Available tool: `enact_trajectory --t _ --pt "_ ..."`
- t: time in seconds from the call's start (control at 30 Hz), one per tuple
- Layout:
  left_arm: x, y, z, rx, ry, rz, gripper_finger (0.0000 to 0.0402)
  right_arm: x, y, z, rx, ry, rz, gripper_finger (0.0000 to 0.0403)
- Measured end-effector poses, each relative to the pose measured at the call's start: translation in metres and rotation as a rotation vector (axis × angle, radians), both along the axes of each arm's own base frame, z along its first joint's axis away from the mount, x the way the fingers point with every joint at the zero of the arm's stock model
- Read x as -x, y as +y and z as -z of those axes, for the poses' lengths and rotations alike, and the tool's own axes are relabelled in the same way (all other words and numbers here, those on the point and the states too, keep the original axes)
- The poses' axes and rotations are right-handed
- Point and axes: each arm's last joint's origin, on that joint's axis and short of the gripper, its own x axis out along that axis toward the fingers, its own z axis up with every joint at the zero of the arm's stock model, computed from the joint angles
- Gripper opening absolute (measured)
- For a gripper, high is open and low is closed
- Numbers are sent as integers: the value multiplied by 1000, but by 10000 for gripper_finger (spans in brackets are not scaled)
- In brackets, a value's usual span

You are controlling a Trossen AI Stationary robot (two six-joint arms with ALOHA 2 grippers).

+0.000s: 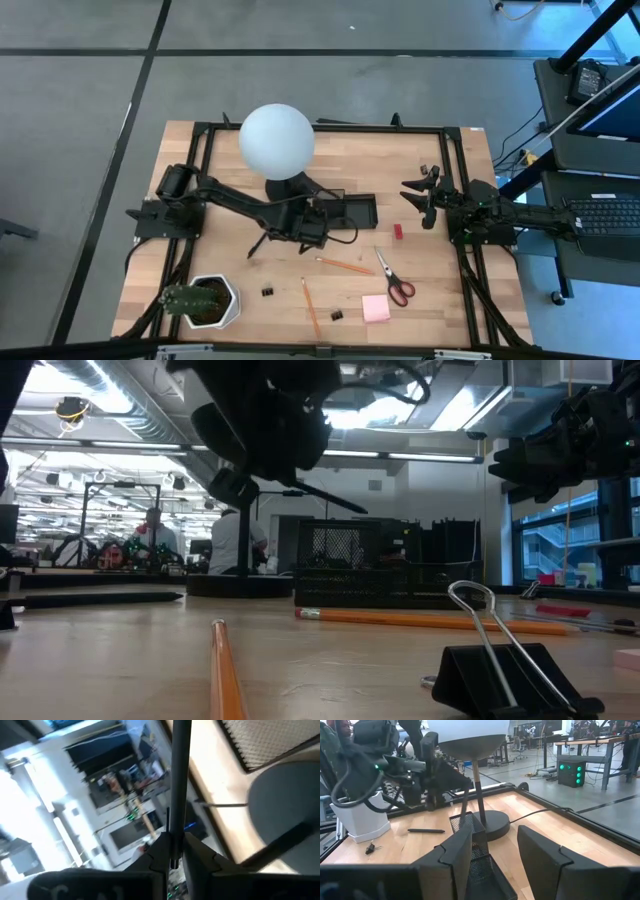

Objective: Pick and place office supplies into organizer
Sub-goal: Put the right black pen into the black desk organizer

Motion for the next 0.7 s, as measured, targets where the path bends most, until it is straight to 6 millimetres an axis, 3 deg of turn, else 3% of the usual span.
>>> enact_trajectory --t 0.7 --pt "-9 -4 17 -63 215 73 37 0 0 0 0 4 0 162"
